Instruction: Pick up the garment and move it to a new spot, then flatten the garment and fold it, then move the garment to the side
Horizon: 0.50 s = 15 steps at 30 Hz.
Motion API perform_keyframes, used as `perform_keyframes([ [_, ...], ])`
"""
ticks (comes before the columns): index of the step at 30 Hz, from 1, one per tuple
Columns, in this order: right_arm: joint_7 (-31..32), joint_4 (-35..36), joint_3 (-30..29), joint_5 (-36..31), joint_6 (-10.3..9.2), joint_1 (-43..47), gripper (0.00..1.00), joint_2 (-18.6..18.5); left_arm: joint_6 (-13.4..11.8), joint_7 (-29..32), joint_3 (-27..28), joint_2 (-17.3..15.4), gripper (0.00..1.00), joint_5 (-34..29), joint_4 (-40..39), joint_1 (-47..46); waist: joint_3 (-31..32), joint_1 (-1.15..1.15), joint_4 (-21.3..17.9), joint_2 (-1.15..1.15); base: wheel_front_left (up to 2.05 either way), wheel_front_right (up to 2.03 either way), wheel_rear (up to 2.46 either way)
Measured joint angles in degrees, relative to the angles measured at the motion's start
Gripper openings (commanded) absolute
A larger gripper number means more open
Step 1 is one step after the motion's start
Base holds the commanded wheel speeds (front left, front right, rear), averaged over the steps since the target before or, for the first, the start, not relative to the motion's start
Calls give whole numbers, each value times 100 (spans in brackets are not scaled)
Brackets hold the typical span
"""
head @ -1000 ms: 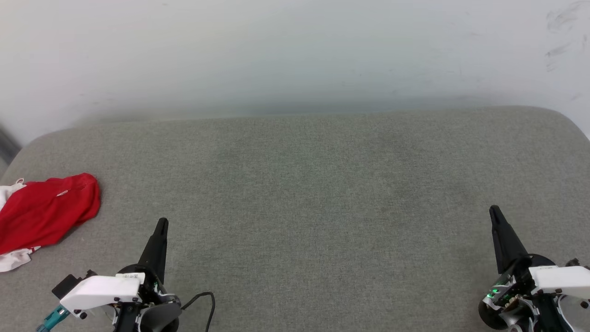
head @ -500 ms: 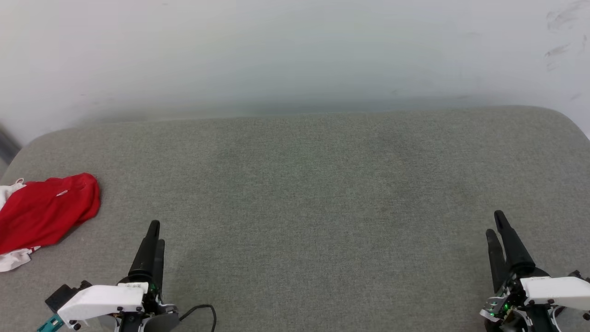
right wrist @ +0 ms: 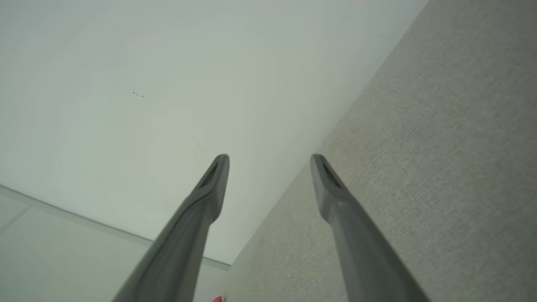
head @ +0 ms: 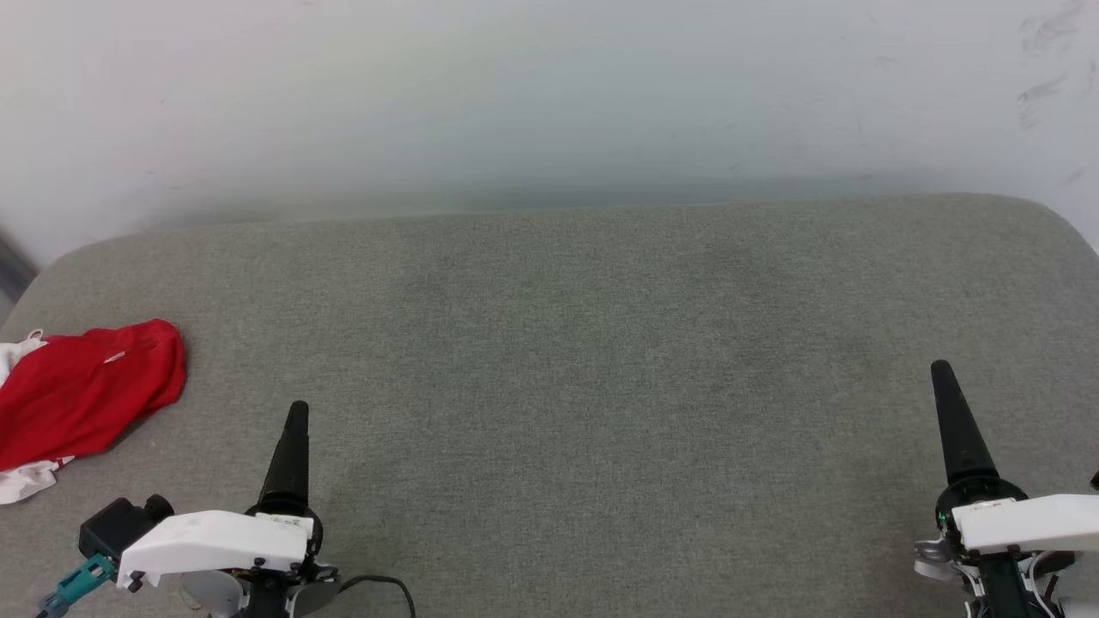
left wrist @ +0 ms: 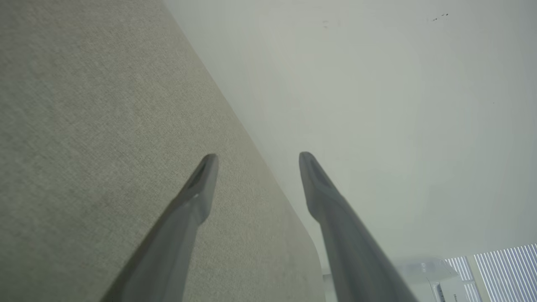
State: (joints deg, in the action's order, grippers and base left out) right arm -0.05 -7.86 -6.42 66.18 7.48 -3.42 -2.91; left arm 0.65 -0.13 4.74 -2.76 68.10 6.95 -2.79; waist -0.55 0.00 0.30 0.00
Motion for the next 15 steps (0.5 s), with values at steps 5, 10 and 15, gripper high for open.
perform_keyframes([
  [5, -107, 220, 140, -764, 0, 70, 100, 0, -222, -110, -120, 0, 100, -682, -118, 32, -8, 0, 5, 0, 0, 0, 0],
  [10, -207, 352, 244, -1399, 0, 134, 100, 0, -347, -215, -254, 1, 100, -1281, -208, 124, -16, 0, 8, 0, 0, 0, 0],
  [15, -316, 397, 314, -1915, 0, 157, 100, 0, -468, -311, -341, -1, 100, -1780, -309, 146, -16, 0, 8, 0, 0, 0, 0],
])
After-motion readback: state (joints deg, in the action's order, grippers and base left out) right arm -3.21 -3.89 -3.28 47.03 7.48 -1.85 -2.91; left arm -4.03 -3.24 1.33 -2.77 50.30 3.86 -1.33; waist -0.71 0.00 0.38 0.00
